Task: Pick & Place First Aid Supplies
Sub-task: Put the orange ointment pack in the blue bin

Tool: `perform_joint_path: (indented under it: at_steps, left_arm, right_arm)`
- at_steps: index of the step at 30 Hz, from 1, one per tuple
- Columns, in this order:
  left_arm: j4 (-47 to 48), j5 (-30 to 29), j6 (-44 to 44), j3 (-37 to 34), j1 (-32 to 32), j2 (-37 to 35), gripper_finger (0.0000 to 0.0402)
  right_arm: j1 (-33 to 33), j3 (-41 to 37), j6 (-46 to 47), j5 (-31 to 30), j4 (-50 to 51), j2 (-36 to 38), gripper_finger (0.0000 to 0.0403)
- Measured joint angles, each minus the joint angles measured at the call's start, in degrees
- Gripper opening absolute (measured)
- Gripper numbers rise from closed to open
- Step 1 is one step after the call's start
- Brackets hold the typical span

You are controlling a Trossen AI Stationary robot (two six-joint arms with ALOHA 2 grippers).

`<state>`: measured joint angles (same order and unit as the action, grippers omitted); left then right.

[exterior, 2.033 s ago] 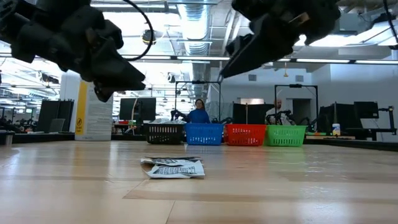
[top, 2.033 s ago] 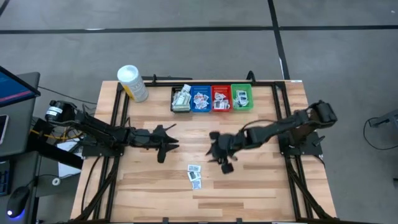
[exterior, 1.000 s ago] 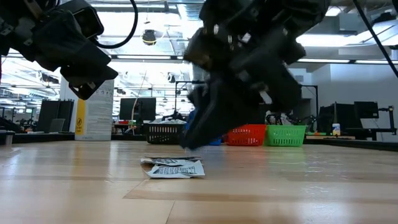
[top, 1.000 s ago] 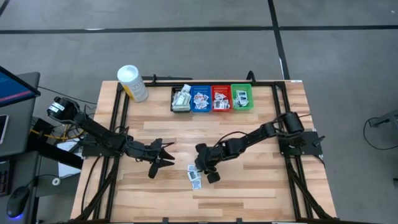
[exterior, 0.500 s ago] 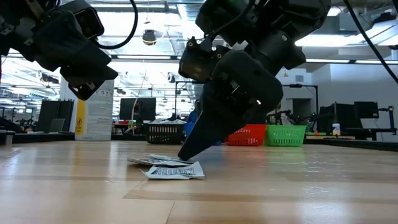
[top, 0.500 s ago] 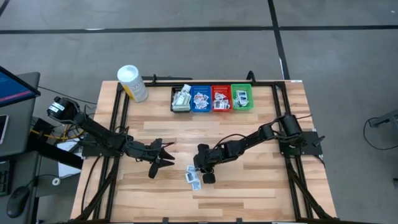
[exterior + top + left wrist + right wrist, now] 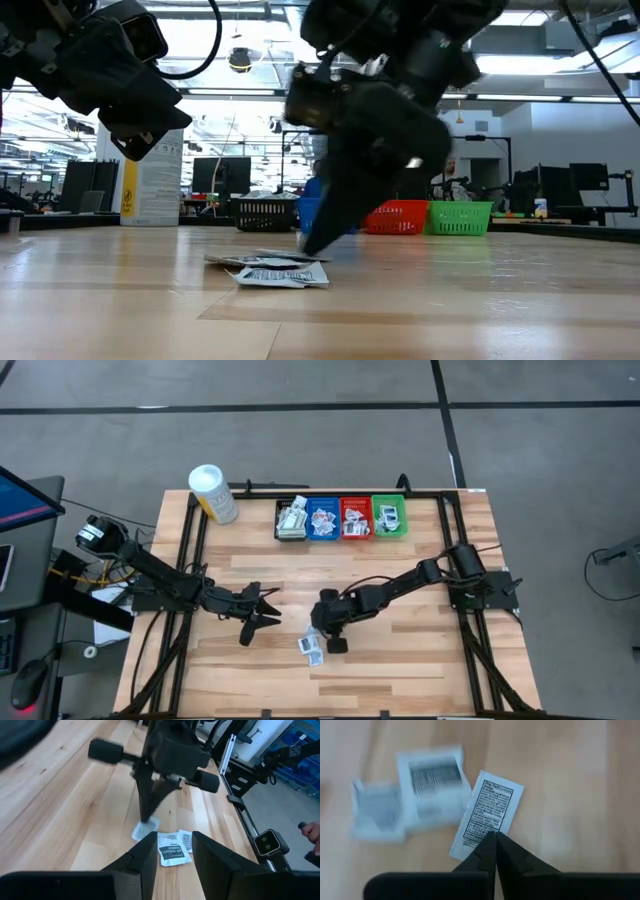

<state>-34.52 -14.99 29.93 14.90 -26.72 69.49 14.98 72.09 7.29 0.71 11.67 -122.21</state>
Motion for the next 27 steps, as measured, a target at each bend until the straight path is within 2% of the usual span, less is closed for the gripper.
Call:
perform_joint_path:
  at_steps: [8,16,20,27]
  left_arm:
    - [0.0,-0.4,0.0,0.0,0.0,0.0,0.0121]
    - [0.1,-0.4,0.0,0.0,0.0,0.0,0.0121]
    - [0.1,-0.4,0.0,0.0,0.0,0.0,0.0121]
    - [0.1,-1.3,0.0,0.0,0.0,0.0,0.0121]
  right_arm:
    - [-2.4,0.3,-0.4,-7.9,13.2,3.3,0.0001]
    - [-2.7,0.0,-6.9,-8.3,13.9,11.2,0.0019]
    - [-2.7,0.1,-7.3,-8.1,12.9,14.1,0.0044]
    - [-2.3,0.2,-9.4,-6.3,8.8,13.0,0.0116]
